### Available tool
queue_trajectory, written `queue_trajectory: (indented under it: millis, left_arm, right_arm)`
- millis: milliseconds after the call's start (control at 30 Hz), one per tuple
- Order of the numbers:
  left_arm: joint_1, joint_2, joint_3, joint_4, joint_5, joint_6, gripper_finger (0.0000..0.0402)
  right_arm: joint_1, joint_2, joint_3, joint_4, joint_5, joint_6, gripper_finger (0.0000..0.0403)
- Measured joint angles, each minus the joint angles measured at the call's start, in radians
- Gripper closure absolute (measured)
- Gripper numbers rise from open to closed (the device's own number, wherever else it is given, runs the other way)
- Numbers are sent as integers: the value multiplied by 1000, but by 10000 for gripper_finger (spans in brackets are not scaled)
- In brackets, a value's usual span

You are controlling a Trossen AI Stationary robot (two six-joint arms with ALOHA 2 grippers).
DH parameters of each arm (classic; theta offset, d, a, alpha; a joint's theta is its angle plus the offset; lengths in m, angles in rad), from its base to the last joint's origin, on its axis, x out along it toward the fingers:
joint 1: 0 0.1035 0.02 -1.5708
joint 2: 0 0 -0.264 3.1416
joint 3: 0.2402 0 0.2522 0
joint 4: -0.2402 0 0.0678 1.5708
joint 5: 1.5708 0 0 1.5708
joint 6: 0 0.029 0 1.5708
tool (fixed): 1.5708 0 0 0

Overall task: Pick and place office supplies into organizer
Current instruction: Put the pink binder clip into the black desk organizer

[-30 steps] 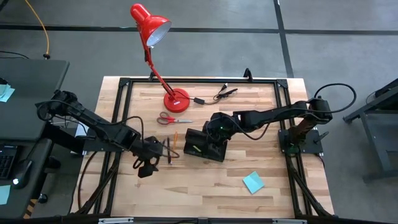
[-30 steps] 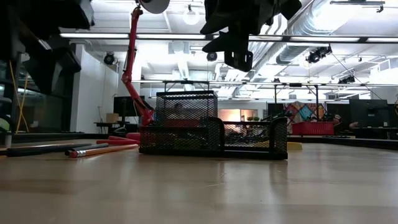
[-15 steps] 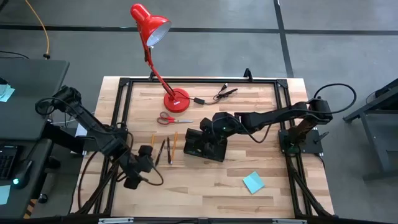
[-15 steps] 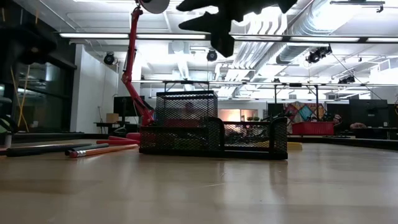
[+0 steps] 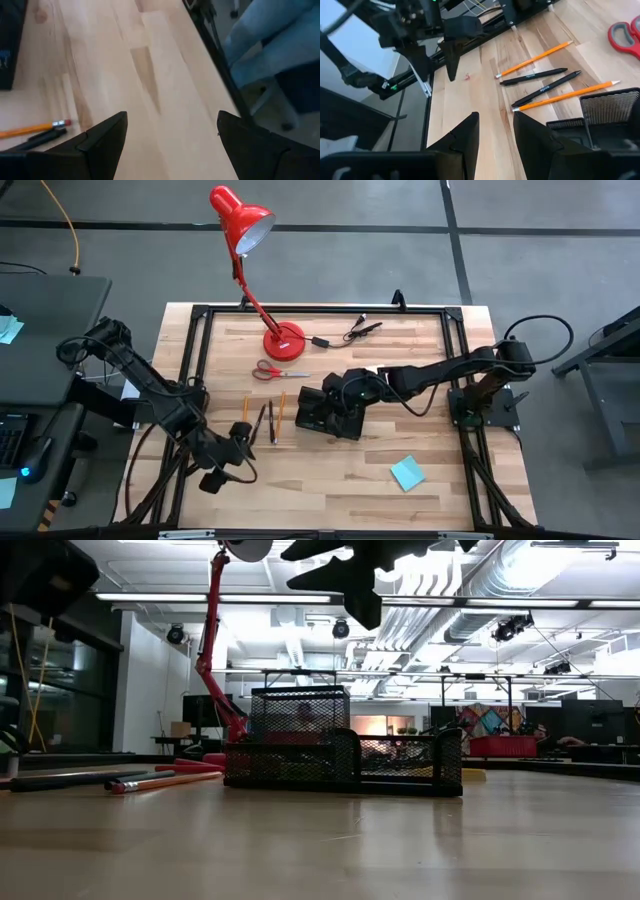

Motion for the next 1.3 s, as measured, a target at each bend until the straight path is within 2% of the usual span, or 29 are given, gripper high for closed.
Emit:
queue_trajectory:
  millis: [167, 267, 333, 467, 633, 733, 833, 1000, 1133, 1300]
  left_arm:
    - [4, 0, 0, 77, -15, -55, 103]
    - [3, 0, 0, 146, -13, -157, 103]
    - [3, 0, 0, 191, -11, -152, 103]
    - [4, 0, 0, 169, -42, -181, 103]
    - [3, 9, 0, 59, -53, -265, 111]
    - [4, 24, -1, -1, 43, -278, 146]
    - [1, 60, -1, -37, 152, -293, 205]
    - [-11, 139, -1, -149, 392, -320, 297]
    - [-25, 201, -2, -230, 499, -351, 327]
    - [-22, 254, -1, -196, 516, -400, 334]
  right_arm:
    - [1, 0, 0, -1, -2, 20, 286]
    - [9, 0, 0, -1, -3, 12, 286]
    - [14, 0, 0, -1, -1, 10, 286]
    - [21, 0, 0, -1, 0, 4, 286]
    - [22, 0, 0, -1, 0, 10, 286]
    - [22, 0, 0, -1, 0, 11, 286]
    - [22, 0, 0, -1, 3, 11, 286]
    - [22, 0, 0, 0, 36, 11, 286]
    - [22, 0, 0, -1, 44, -3, 286]
    - [22, 0, 0, -2, 45, -16, 286]
